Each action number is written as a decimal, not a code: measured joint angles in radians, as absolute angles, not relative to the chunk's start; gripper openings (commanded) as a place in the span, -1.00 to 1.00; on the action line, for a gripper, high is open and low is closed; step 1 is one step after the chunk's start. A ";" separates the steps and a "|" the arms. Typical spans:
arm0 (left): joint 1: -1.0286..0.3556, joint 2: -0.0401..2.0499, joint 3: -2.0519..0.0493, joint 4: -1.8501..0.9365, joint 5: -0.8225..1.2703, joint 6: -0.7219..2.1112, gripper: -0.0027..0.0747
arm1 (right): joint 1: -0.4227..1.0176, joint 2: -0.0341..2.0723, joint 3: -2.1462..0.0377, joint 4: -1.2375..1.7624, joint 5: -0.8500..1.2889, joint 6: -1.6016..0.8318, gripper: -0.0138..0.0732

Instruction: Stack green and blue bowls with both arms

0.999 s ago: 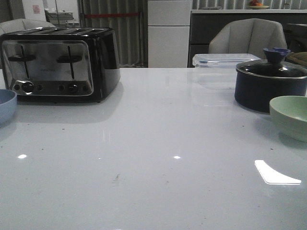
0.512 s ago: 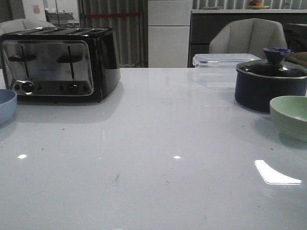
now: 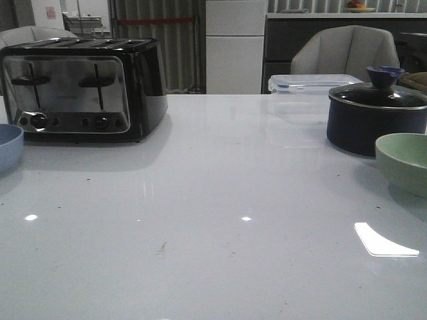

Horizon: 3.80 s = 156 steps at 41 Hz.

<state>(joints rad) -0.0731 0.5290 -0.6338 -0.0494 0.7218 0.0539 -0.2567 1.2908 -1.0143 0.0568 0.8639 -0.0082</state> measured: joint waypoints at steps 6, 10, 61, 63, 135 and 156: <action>-0.073 0.529 -0.634 -0.049 0.722 0.054 0.53 | -0.327 1.418 -1.079 0.177 0.855 -0.102 0.60; -0.073 0.529 -0.634 -0.049 0.722 0.054 0.53 | -0.345 1.502 -1.119 0.223 0.837 -0.145 0.60; -0.073 0.529 -0.634 -0.049 0.722 0.054 0.53 | -0.347 1.871 -1.230 0.435 0.668 -0.310 -0.67; -0.073 0.529 -0.634 -0.049 0.722 0.054 0.53 | -0.347 1.871 -1.231 0.435 0.670 -0.310 -0.67; -0.073 0.529 -0.634 -0.049 0.722 0.054 0.53 | 0.417 1.956 -1.411 0.289 0.701 -0.249 0.20; -0.073 0.529 -0.634 -0.051 0.722 0.054 0.53 | 0.417 1.697 -1.370 0.210 0.709 -0.249 0.24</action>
